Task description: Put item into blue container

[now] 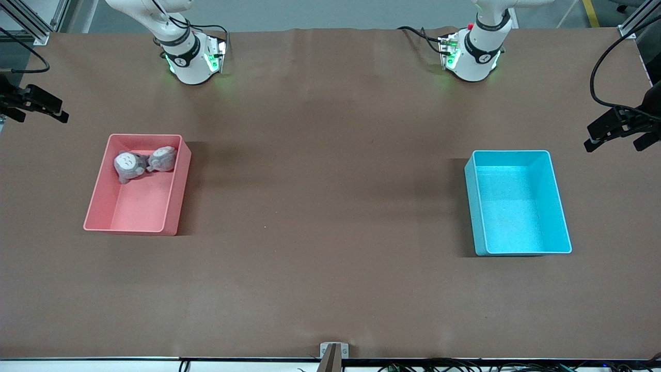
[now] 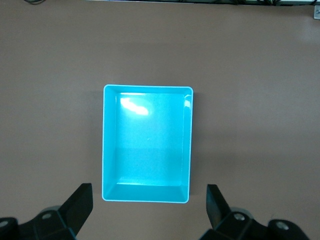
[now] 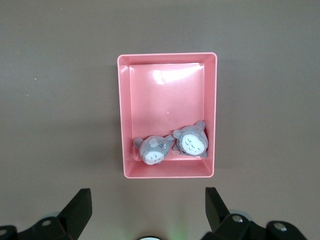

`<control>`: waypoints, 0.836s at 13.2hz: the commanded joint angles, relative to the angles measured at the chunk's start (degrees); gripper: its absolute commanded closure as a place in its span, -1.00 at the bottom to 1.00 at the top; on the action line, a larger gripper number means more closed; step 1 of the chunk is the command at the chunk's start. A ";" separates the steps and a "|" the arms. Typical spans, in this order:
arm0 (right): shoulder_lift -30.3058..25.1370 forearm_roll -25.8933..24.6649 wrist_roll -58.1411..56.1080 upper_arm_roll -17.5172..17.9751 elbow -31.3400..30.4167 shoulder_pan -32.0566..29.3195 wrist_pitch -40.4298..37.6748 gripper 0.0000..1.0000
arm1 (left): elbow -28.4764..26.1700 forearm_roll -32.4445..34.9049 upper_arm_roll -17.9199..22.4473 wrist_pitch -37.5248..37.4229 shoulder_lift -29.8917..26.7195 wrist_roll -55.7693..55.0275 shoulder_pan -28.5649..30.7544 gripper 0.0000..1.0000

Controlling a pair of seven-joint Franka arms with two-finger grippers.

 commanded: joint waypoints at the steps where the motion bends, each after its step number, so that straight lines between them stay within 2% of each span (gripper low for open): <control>1: -1.80 -0.25 1.21 0.65 -2.14 -0.09 0.86 -1.00 | 0.86 0.54 -0.16 -1.32 0.19 0.30 0.06 -1.00; 11: 1.37 -0.16 0.59 0.47 1.81 -0.26 2.18 -1.00 | 1.12 0.54 -0.16 -1.23 0.19 0.04 -0.02 -1.00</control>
